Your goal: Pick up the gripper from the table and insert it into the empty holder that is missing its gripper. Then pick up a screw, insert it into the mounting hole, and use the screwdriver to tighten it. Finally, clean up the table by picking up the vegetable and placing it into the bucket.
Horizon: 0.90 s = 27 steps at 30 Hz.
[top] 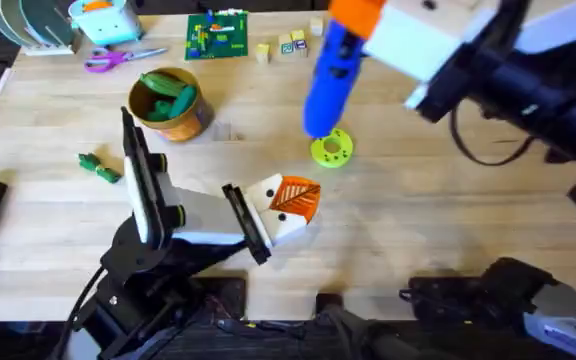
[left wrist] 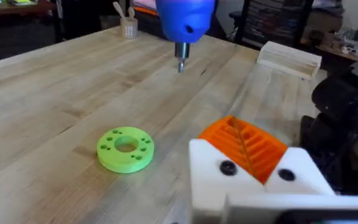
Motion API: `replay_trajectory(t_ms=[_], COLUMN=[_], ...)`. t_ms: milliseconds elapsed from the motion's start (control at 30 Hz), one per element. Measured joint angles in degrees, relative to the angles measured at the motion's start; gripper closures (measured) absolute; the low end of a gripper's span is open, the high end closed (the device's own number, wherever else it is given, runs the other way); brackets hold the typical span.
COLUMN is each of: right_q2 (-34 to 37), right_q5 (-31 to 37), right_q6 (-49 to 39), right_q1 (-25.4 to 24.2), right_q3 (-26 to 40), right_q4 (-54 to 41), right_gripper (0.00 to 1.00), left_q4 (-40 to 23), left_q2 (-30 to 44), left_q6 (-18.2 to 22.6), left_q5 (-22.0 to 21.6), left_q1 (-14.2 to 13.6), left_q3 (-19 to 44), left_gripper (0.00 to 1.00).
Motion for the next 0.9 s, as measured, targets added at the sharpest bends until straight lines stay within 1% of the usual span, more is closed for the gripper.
replay_trajectory(t_ms=[100, 167, 333, 600, 900], right_q2=[2.8, 4.5, 7.7, 8.0, 8.0], right_q5=[-0.5, -0.7, -1.0, -6.3, -8.5], right_q6=[0.3, 0.4, 0.4, -1.1, -1.4], right_q1=[5.5, 8.0, 12.0, 12.5, 12.5], right_q3=[0.0, 0.0, 0.0, 0.0, 0.0], right_q4=[4.9, 7.2, 10.2, 11.4, 11.3], right_gripper=[0.978, 0.978, 0.978, 0.978, 0.978], left_q4=[0.0, 0.0, 0.0, 0.0, 0.0], left_q2=[0.0, 0.0, 0.0, 0.0, 0.0], left_q6=[0.0, 0.0, 0.0, 0.0, 0.0], left_q5=[0.0, 0.0, 0.0, 0.0, 0.0], left_q1=[0.0, 0.0, 0.0, 0.0, 0.0], left_q3=[0.0, 0.0, 0.0, 0.0, 0.0], left_gripper=[0.989, 0.989, 0.989, 0.989, 0.989])
